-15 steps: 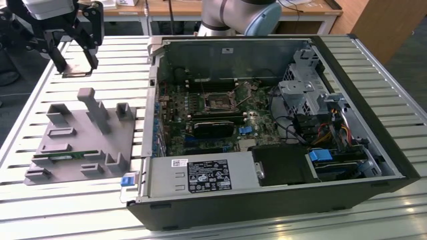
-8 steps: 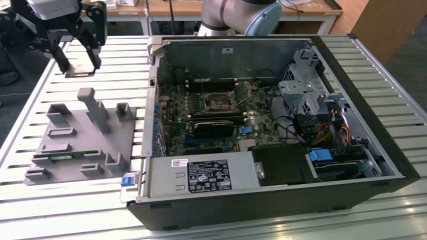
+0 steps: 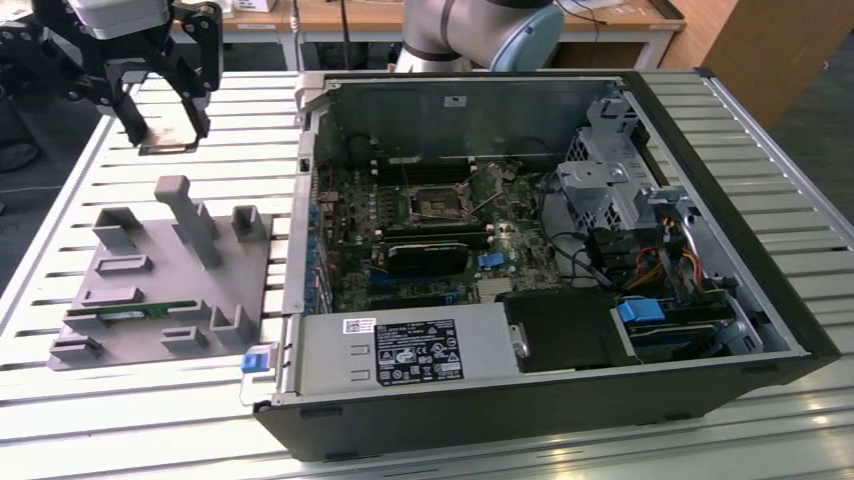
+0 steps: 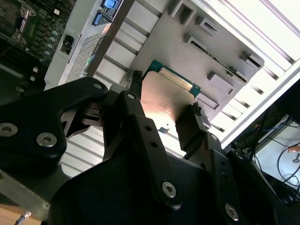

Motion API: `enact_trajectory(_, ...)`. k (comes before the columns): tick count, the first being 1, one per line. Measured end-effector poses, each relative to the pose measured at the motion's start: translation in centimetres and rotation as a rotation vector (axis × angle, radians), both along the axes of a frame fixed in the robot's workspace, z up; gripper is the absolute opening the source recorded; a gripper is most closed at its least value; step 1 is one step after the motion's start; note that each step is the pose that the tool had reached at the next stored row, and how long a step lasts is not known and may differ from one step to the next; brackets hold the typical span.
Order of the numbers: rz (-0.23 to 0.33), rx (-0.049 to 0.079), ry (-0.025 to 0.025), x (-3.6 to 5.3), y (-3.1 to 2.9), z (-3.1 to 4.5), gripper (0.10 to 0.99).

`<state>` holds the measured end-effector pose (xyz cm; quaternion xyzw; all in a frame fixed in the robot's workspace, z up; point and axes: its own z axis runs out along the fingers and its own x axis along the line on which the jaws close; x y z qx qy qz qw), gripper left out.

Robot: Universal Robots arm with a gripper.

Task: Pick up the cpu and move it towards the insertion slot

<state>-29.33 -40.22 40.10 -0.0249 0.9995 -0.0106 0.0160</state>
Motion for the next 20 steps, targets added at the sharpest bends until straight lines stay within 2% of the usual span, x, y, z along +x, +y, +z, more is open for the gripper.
enact_trajectory(13,0.000,0.000,0.0000,1.31,0.00,0.00,0.541)
enact_trajectory(20,0.000,0.000,0.0000,2.35,0.00,0.00,0.541)
